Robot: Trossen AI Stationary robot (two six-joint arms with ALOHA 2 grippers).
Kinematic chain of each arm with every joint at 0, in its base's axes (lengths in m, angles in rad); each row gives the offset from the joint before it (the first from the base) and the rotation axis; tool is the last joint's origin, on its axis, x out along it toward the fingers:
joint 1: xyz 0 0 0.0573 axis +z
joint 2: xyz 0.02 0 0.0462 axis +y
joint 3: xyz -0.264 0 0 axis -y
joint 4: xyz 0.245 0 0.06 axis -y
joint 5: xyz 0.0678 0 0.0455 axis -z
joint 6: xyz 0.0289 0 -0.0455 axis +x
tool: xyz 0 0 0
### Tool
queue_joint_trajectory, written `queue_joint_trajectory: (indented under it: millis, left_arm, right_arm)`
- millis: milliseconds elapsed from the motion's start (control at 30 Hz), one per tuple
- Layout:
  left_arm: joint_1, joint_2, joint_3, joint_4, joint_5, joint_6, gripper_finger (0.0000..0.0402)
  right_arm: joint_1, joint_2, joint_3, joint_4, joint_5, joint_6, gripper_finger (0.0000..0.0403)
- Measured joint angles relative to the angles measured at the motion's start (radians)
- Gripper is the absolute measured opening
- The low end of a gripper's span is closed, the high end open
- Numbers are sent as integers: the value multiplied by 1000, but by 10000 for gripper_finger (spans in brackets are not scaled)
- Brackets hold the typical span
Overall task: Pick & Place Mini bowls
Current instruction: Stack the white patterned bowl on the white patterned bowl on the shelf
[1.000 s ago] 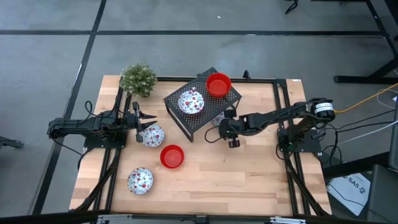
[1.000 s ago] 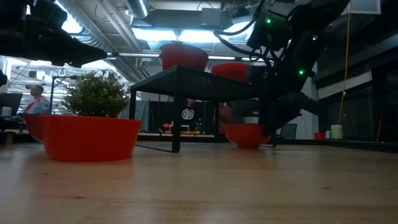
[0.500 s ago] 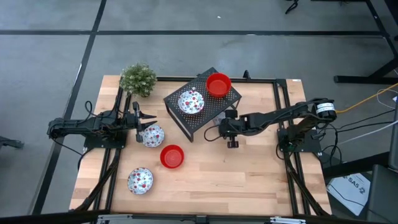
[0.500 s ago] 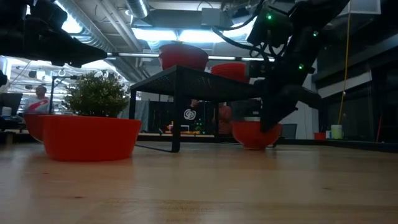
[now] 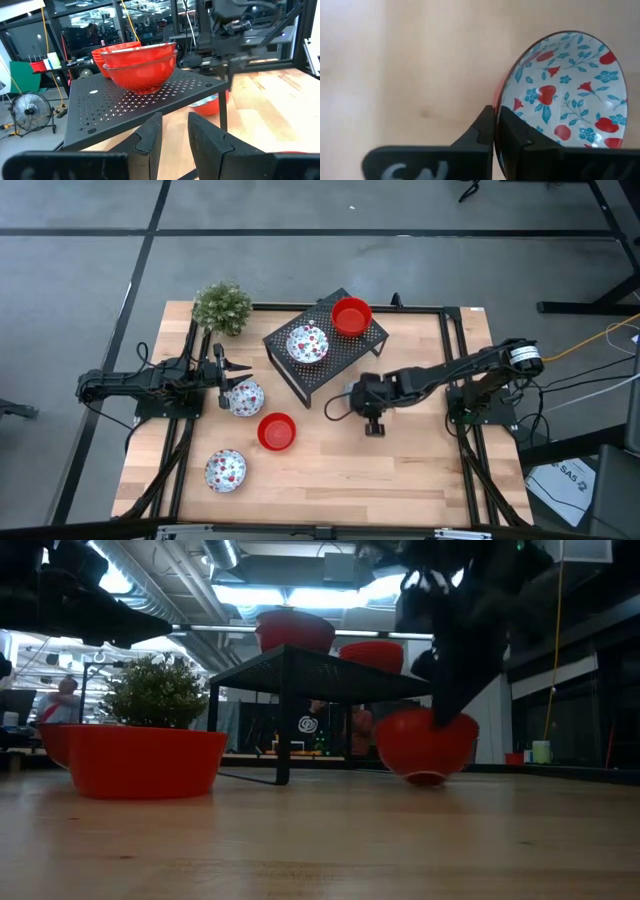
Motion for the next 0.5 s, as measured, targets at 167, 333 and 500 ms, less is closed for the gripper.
queue_joint_trajectory:
  millis: [167, 333, 500]
  left_arm:
    - [0, 0, 0, 0, 0, 0, 88]
    - [0, 0, 0, 0, 0, 0, 88]
    - [0, 0, 0, 0, 0, 0, 88]
  right_arm:
    - [14, 1, 52, -18, -124, 30, 11]
    - [14, 1, 103, -25, -284, 48, 11]
    - [14, 1, 176, -23, -359, 37, 11]
